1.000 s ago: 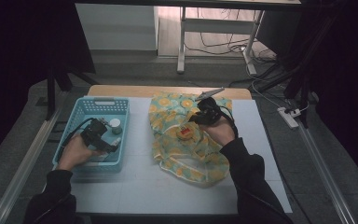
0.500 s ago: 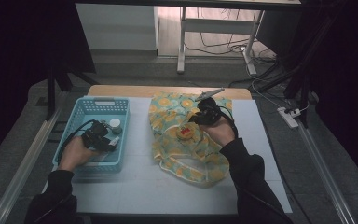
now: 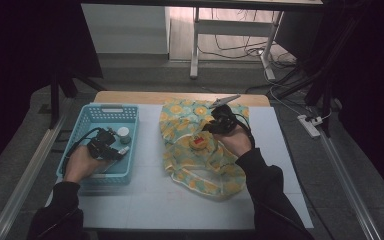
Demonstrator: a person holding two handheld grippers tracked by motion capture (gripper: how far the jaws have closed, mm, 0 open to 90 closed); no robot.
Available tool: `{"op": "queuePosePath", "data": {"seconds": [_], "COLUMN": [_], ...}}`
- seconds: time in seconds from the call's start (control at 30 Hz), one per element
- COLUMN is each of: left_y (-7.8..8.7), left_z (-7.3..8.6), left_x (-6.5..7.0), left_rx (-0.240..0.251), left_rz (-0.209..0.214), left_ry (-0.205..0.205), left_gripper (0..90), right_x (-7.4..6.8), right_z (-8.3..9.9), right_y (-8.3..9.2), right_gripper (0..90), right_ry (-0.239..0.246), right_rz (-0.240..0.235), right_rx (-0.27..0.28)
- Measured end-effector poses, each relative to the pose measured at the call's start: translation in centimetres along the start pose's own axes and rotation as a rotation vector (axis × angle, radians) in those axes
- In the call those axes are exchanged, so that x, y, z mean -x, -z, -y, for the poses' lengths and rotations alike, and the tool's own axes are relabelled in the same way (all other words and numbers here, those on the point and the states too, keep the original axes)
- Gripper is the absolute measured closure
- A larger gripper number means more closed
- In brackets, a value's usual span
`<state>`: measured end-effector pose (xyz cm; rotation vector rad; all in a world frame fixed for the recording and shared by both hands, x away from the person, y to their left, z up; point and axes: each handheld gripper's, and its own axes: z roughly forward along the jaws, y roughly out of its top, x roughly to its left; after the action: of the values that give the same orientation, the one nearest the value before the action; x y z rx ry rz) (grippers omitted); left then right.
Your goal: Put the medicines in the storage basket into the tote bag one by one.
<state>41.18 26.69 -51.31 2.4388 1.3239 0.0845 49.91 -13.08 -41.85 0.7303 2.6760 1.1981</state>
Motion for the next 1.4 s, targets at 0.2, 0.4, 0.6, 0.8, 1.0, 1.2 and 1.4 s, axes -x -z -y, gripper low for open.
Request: {"op": "queuePosePath", "data": {"seconds": [0.2, 0.4, 0.6, 0.8, 1.0, 1.2, 1.4], "left_y": [0.5, 2.3, 4.4, 6.2, 7.4, 8.3, 9.2], "left_z": [0.1, 0.4, 0.3, -0.1, -0.5, -1.2, -1.9], "left_x": [-0.2, -0.6, -0.1, 0.9, 2.1, 3.7, 5.2], "left_rx": [0.030, 0.117, 0.187, 0.235, 0.280, 0.306, 0.339], "left_rz": [-0.017, -0.047, -0.054, -0.051, -0.036, -0.013, 0.017], "left_ry": [0.015, 0.049, 0.047, 0.020, 0.016, -0.012, -0.042], "left_gripper": [70.9, 71.1, 71.1, 71.1, 71.0, 71.0, 71.1], "right_x": [0.1, 0.1, 0.1, -0.1, -0.1, 0.0, -0.1], "right_z": [0.0, 0.0, -0.1, -0.3, -0.3, -0.3, -0.3], "right_y": [0.0, 0.1, 0.1, 0.1, 0.2, 0.2, 0.3], "right_gripper": [88.8, 88.8, 88.8, 88.8, 88.9, 88.8, 88.9], "right_ry": [-0.006, -0.005, -0.004, 0.001, -0.004, -0.005, -0.005], "right_rz": [0.000, 0.002, 0.003, 0.003, 0.001, 0.001, 0.002], "right_rx": [0.000, 0.004, 0.007, 0.009, 0.014, 0.015, 0.016]}}
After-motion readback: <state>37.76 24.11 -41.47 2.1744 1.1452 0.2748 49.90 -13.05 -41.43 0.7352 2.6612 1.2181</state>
